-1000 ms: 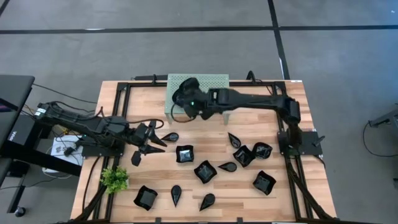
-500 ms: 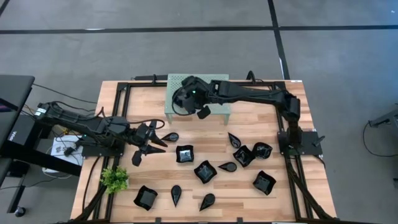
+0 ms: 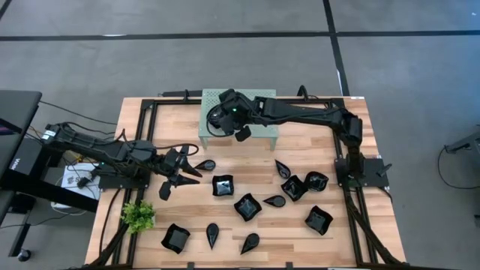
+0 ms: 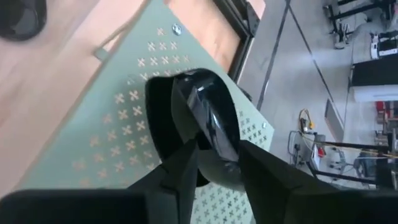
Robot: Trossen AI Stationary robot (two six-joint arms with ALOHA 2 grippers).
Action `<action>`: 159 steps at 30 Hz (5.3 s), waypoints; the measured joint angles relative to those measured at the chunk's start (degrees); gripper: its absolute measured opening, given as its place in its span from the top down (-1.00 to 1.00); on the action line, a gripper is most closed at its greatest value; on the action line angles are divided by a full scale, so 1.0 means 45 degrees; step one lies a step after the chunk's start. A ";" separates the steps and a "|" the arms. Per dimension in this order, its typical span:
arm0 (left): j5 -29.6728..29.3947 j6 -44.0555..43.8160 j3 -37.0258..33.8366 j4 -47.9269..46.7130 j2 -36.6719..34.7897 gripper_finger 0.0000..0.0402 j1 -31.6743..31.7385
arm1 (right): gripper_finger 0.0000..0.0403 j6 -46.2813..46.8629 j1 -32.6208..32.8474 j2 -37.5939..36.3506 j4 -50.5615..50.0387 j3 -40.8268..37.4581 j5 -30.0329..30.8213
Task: Pick & Place Mini shaped plates
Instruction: Stack the leaf-shaped plate on top of the other leaf-shaped plate on the shelf, then put the distorted square plate on the shelf
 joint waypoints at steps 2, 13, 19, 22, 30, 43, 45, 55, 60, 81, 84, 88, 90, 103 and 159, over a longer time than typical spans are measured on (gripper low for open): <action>0.0000 0.0000 0.0000 0.0005 0.0000 0.48 0.0000 | 0.43 0.0391 0.0077 0.0000 -0.0074 0.0000 -0.0001; 0.0000 0.0000 0.0000 0.0010 0.0000 0.48 0.0000 | 0.42 0.1870 0.0538 -0.0110 -0.0076 0.0000 0.1424; -0.0005 0.0000 0.0000 0.0057 0.0000 0.48 0.0000 | 0.42 0.1899 0.0902 -0.0126 -0.0066 0.0010 0.1287; -0.0005 0.0001 0.0000 0.0138 0.0000 0.48 0.0006 | 0.42 0.1899 0.1126 -0.0126 -0.0088 0.0010 0.1282; -0.0005 0.0005 0.0000 0.0244 0.0000 0.48 0.0015 | 0.42 0.1895 0.1603 -0.0126 -0.0065 0.0010 0.1281; -0.0005 0.0024 0.0000 0.0353 0.0000 0.48 0.0015 | 0.42 0.1894 0.1950 -0.0123 -0.0074 0.0010 0.1281; -0.0005 0.0037 0.0000 0.0374 0.0000 0.48 0.0015 | 0.42 0.1894 0.1952 -0.0126 -0.0074 0.0010 0.1281; -0.0005 0.0049 0.0000 0.0374 0.0000 0.48 0.0015 | 0.42 0.1741 0.1918 -0.0121 0.0302 0.0010 0.1298; -0.0005 0.0038 0.0000 0.0339 0.0000 0.48 0.0015 | 0.42 0.0554 0.1517 -0.0117 0.1399 0.0010 0.1286; -0.0006 0.0049 -0.0005 0.0330 0.0000 0.48 0.0013 | 0.42 -0.3170 0.0548 -0.0102 0.0840 -0.0005 0.1261; -0.0005 0.0049 -0.0005 0.0330 0.0000 0.48 0.0014 | 0.42 -0.3308 0.0740 -0.0102 0.0325 -0.0005 0.1226; -0.0010 0.0049 -0.0005 0.0330 0.0000 0.48 0.0012 | 0.42 -0.5173 0.1155 -0.0102 -0.0910 0.0000 0.1213; -0.0005 0.0049 -0.0005 0.0330 0.0000 0.48 0.0014 | 0.42 -0.5745 0.1428 -0.0129 -0.1555 0.0000 0.1250; -0.0006 0.0049 -0.0005 0.0330 0.0005 0.48 0.0015 | 0.42 -0.5911 0.2782 -0.0233 -0.1397 0.0015 0.1315; -0.0005 0.0049 -0.0005 0.0311 0.0005 0.48 0.0010 | 0.42 0.7867 0.3592 -0.0194 0.1155 0.0022 0.4958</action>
